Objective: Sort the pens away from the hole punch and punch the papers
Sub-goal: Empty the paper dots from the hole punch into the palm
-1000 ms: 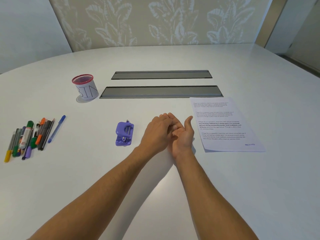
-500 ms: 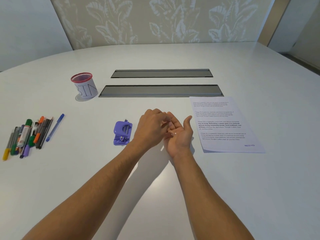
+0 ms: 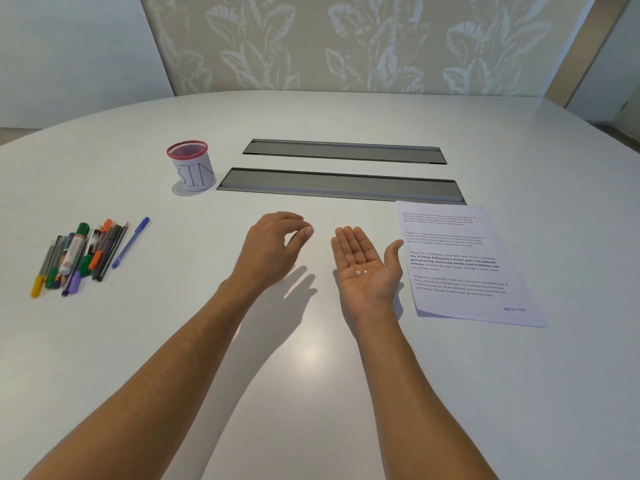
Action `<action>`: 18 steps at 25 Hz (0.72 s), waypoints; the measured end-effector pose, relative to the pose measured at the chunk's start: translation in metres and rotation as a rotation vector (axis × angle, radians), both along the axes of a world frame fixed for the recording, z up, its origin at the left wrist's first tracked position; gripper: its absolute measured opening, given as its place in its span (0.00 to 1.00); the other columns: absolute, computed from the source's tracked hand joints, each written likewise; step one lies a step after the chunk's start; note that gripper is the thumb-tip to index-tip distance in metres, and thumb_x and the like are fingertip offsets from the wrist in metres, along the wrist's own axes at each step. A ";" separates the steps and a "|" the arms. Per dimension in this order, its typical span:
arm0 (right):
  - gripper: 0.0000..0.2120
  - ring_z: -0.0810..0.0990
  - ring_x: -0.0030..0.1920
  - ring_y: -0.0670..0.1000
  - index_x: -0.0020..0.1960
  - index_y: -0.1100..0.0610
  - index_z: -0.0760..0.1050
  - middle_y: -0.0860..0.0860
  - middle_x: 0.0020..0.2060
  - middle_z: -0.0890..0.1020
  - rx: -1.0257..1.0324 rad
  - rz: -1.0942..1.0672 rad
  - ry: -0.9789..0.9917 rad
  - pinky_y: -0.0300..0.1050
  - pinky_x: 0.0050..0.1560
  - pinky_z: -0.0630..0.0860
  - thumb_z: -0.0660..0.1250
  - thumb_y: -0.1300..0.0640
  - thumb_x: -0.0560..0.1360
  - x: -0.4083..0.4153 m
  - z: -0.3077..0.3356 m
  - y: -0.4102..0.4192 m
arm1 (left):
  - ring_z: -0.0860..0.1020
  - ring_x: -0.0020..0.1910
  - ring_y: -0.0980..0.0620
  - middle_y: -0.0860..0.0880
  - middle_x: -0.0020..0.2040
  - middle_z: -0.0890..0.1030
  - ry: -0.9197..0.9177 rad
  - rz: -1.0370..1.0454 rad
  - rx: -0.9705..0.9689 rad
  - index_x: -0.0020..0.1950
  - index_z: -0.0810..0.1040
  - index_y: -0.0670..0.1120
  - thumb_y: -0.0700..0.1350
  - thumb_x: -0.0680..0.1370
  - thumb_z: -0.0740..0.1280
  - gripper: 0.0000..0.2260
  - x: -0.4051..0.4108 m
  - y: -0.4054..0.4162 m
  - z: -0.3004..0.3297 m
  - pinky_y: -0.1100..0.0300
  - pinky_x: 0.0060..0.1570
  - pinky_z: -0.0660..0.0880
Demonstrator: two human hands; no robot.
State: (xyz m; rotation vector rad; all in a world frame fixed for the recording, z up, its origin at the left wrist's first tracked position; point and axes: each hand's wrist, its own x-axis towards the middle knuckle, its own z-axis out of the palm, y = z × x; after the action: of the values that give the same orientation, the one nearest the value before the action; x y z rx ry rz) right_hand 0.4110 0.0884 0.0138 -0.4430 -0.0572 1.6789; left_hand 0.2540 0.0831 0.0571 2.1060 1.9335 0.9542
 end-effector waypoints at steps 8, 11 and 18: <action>0.34 0.80 0.61 0.64 0.63 0.70 0.74 0.65 0.59 0.81 0.015 -0.048 0.001 0.59 0.65 0.75 0.62 0.38 0.78 -0.008 0.006 0.006 | 0.76 0.61 0.47 0.46 0.60 0.81 -0.109 0.135 0.005 0.59 0.81 0.43 0.48 0.81 0.63 0.13 -0.085 0.013 -0.011 0.51 0.63 0.71; 0.34 0.80 0.61 0.64 0.64 0.69 0.74 0.65 0.59 0.81 0.039 -0.046 -0.014 0.59 0.66 0.74 0.62 0.38 0.78 -0.031 0.019 0.017 | 0.75 0.64 0.46 0.46 0.64 0.79 -0.069 0.189 -0.071 0.62 0.79 0.44 0.48 0.81 0.62 0.14 -0.119 0.024 -0.020 0.51 0.66 0.69; 0.34 0.81 0.61 0.63 0.62 0.70 0.74 0.65 0.59 0.81 0.091 -0.015 -0.060 0.58 0.65 0.75 0.61 0.37 0.78 -0.090 0.048 0.057 | 0.71 0.68 0.46 0.45 0.68 0.76 -0.025 0.147 -0.224 0.65 0.77 0.45 0.46 0.80 0.62 0.15 -0.154 0.050 -0.043 0.55 0.67 0.64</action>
State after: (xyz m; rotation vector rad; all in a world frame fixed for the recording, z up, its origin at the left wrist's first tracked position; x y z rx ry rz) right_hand 0.3206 0.1459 0.0621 -0.4235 -0.1733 1.6409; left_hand 0.0999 0.1329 0.0138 1.8434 2.0965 0.7427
